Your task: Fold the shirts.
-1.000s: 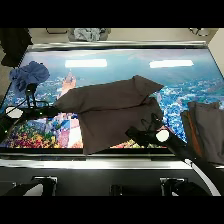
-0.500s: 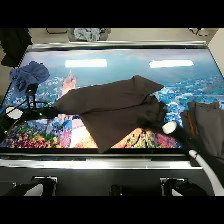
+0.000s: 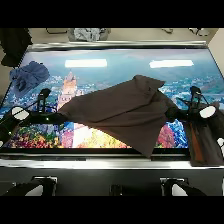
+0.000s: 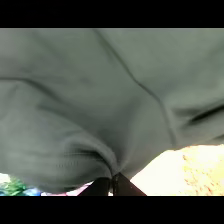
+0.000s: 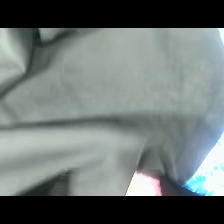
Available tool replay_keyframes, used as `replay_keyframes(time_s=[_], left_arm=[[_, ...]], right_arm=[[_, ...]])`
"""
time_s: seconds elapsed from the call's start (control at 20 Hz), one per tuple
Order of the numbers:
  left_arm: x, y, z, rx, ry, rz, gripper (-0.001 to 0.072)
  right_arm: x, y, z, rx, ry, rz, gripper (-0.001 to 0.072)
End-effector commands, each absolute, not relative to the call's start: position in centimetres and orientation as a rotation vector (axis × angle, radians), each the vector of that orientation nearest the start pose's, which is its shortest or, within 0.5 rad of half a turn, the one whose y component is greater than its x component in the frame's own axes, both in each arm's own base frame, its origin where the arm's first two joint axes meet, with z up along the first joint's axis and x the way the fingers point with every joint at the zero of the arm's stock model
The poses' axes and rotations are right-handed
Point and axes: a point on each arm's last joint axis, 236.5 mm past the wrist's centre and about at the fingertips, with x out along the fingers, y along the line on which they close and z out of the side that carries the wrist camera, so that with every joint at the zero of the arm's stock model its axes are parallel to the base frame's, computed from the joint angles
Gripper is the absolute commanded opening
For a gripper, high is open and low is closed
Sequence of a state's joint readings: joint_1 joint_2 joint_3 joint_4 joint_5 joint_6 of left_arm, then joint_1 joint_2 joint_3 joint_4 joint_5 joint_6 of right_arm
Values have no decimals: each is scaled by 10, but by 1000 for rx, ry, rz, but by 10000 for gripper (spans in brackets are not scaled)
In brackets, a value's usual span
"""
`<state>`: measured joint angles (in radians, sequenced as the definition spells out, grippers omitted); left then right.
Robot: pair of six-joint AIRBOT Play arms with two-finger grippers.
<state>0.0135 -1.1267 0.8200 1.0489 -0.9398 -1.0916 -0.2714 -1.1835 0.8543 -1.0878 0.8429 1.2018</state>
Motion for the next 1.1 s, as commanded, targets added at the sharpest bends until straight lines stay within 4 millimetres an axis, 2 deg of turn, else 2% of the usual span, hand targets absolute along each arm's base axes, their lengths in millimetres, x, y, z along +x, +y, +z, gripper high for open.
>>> replay_keyframes(time_s=[0.0,0.1,0.15,0.2,0.25,0.35,0.5,0.65,0.7,0.8,0.9,0.95,1.0,1.05], left_arm=[[341,-101,-18,-113,1137,-464,31],[341,-101,-18,-113,1137,-464,31],[340,-101,-18,-114,1138,-464,31],[340,-101,-18,-114,1138,-464,31],[340,-101,-18,-114,1141,-465,31],[340,-101,-18,-114,1140,-466,32],[340,-101,-18,-114,1140,-466,32],[339,-101,-18,-114,1141,-466,32],[339,-101,-18,-114,1144,-468,31],[338,-102,-19,-115,1147,-469,32],[338,-102,-19,-115,1147,-469,31],[338,-101,-19,-114,1146,-469,32],[338,-101,-19,-115,1147,-469,32],[338,-102,-18,-114,1146,-469,32]], right_arm=[[336,-4,-16,180,1231,294,690],[279,-5,-24,118,1461,361,688],[246,-1,-32,120,1580,407,672],[220,11,-41,169,1659,456,672],[197,27,-53,237,1706,500,676],[175,49,-78,347,1715,499,692],[186,85,-95,562,1598,478,690],[182,89,-107,610,1585,437,678],[190,89,-108,621,1556,420,665],[210,91,-105,677,1480,389,593],[220,92,-104,703,1440,370,472],[220,92,-103,707,1442,373,102],[220,93,-102,705,1438,383,39],[224,97,-99,686,1406,428,38]])
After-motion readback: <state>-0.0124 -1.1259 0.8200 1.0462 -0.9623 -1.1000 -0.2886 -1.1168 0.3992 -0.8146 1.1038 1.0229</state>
